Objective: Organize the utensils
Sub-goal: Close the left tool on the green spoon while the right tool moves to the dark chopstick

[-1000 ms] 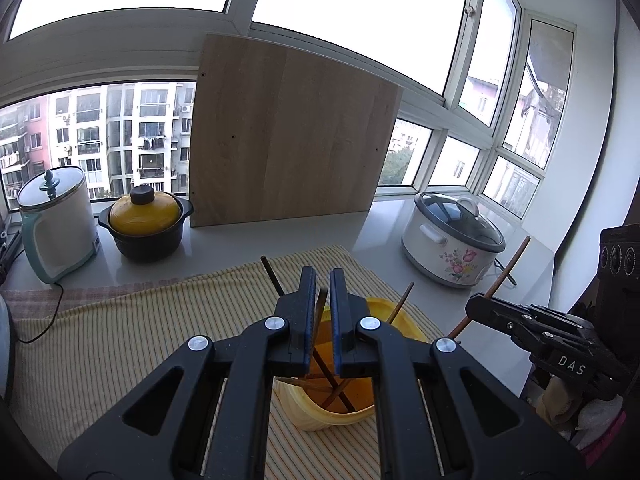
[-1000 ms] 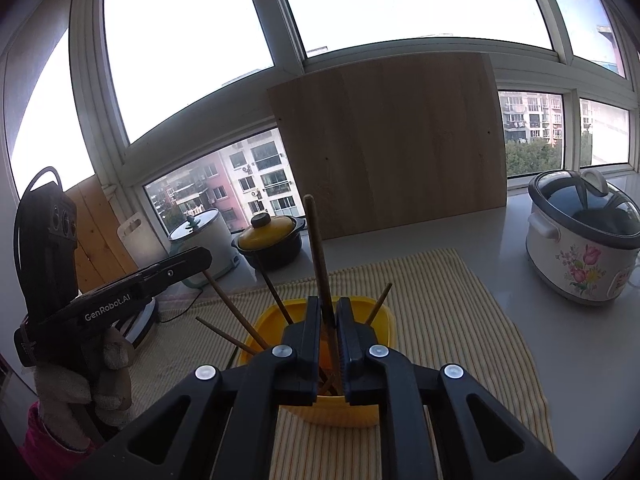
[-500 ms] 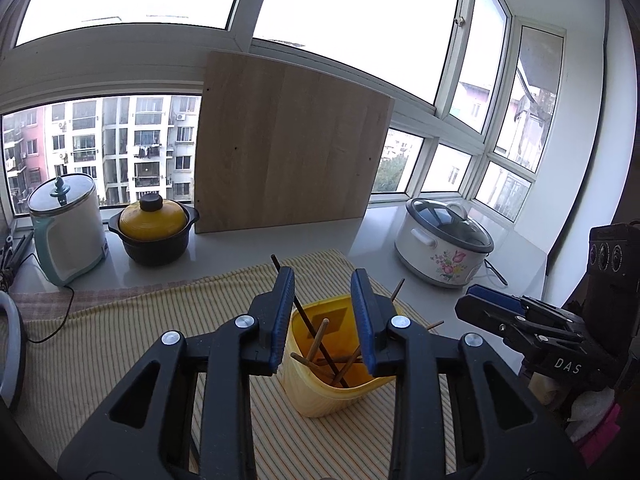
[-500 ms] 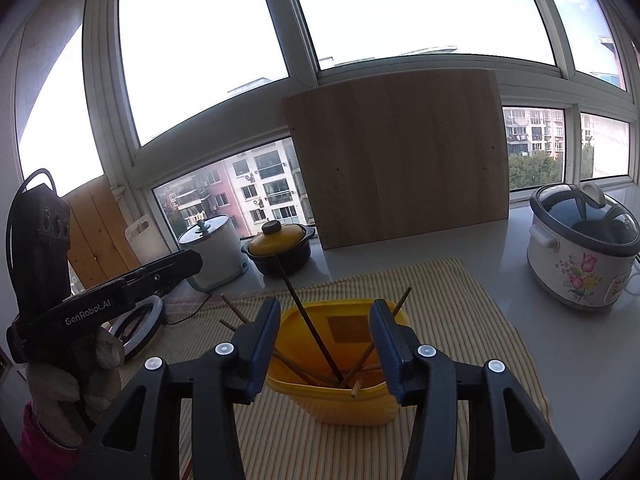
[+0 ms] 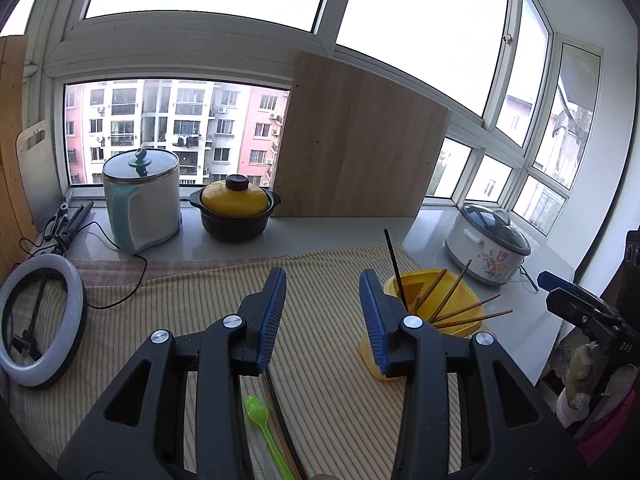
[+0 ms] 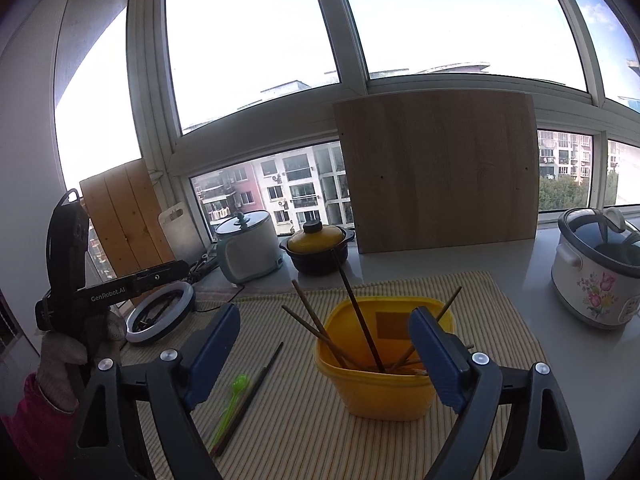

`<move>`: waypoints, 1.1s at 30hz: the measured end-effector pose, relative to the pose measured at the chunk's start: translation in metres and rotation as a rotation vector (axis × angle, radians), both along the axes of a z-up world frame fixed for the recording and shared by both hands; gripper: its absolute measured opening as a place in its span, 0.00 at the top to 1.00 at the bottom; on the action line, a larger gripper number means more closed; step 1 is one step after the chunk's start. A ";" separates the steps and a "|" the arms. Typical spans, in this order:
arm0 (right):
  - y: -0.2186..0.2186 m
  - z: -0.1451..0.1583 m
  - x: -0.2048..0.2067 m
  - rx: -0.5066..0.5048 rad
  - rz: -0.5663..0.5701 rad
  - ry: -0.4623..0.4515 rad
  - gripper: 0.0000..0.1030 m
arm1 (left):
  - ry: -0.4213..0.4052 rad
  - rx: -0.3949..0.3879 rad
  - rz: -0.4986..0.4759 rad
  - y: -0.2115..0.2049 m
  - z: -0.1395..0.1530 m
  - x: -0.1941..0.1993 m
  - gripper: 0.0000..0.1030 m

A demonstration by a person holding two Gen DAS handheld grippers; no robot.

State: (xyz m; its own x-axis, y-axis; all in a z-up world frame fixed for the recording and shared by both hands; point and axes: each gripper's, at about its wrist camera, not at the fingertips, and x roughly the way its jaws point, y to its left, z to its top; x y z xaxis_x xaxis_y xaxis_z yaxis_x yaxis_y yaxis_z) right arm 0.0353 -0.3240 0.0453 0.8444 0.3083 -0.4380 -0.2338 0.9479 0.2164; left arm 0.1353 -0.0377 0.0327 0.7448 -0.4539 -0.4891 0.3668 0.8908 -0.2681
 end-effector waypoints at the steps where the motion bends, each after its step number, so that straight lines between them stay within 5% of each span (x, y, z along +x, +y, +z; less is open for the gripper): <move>1: 0.003 -0.001 -0.002 0.001 0.011 0.004 0.12 | 0.016 0.003 0.010 0.007 -0.006 0.000 0.63; 20: 0.071 -0.071 -0.004 -0.033 0.189 0.184 0.13 | 0.319 0.029 0.025 0.043 -0.138 -0.021 0.63; 33: 0.110 -0.137 0.023 -0.079 0.249 0.396 0.42 | 0.410 0.027 -0.019 0.033 -0.181 -0.022 0.63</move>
